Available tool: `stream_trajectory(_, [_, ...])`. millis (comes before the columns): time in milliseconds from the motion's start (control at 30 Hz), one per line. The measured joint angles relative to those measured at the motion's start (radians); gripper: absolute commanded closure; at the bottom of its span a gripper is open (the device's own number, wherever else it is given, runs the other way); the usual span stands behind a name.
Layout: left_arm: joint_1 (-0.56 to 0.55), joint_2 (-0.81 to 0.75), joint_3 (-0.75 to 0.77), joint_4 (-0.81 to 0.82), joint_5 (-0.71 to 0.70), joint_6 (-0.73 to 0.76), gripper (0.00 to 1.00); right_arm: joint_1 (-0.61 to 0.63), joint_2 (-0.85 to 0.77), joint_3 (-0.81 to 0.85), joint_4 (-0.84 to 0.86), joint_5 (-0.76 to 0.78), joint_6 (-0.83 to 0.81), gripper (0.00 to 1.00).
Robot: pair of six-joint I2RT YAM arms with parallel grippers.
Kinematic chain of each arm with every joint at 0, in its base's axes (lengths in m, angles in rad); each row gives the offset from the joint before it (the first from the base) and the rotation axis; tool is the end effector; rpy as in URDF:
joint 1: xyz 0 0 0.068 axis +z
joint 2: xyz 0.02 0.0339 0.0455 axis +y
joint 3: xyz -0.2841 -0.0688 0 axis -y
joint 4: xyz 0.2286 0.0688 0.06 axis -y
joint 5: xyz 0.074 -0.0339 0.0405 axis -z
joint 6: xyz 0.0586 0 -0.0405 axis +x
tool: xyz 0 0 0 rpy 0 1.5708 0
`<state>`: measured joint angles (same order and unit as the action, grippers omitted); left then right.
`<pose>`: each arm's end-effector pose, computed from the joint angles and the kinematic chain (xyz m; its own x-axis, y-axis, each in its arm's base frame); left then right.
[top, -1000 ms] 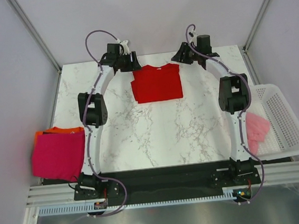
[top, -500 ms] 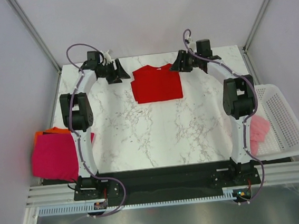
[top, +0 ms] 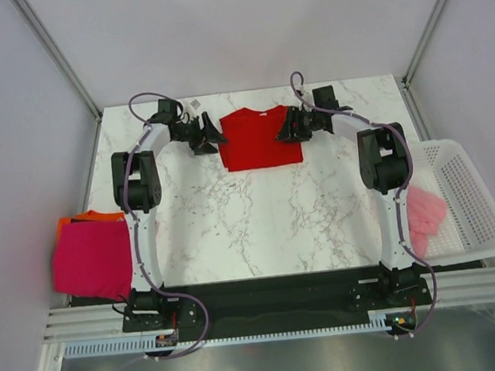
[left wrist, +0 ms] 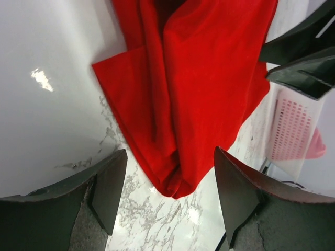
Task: Fold and stack the t-shirts
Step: Neatly place the folded tshirt to the corner
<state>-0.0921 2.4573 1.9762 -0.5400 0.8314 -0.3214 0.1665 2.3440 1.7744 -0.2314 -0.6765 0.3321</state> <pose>0.5236 -0.0918 0.1437 -0.9466 -0.1263 -0.2967 0.1553 0.6277 -0.7628 0.5132 0.1235 0.1581 -0.8517 0.1147 -0.5114 -0.2975 0.6975 0.6519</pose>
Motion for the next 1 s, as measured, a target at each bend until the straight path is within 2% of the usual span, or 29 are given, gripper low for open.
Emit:
stream_trajectory(167, [-0.01,0.051,0.042,0.051,0.076,-0.045,0.27,0.007,0.016,0.001,0.004,0.0,-0.011,0.41])
stream_trajectory(367, [-0.048,0.12,0.094,0.135,0.149,-0.111,0.42,0.009,0.015,0.0,0.001,0.003,-0.028,0.41])
stream_trajectory(467, [-0.072,0.135,0.095,0.163,0.163,-0.134,0.57,0.013,0.003,-0.014,0.003,0.014,-0.042,0.41])
stream_trajectory(500, [-0.079,0.14,0.095,0.168,0.164,-0.14,0.68,0.014,-0.005,-0.025,0.003,0.021,-0.047,0.41])
stream_trajectory(567, [-0.092,0.15,0.095,0.173,0.158,-0.148,0.78,0.015,-0.022,-0.045,-0.001,0.033,-0.061,0.41])
stream_trajectory(600, [-0.096,0.153,0.095,0.173,0.155,-0.153,0.89,0.015,-0.031,-0.054,-0.006,0.039,-0.068,0.41])
stream_trajectory(633, [-0.1,0.154,0.094,0.171,0.154,-0.156,0.92,0.015,-0.039,-0.06,-0.017,0.045,-0.079,0.41])
stream_trajectory(700, [-0.101,0.154,0.093,0.173,0.153,-0.154,0.97,0.014,-0.056,-0.067,-0.048,0.055,-0.105,0.41])
stream_trajectory(833, [-0.094,0.112,0.024,0.163,0.161,-0.138,0.98,0.001,-0.11,-0.069,-0.143,0.057,-0.17,0.41])
stream_trajectory(1000, [-0.058,0.021,-0.089,0.018,0.164,-0.021,0.98,-0.068,-0.247,-0.063,-0.21,0.057,-0.243,0.41])
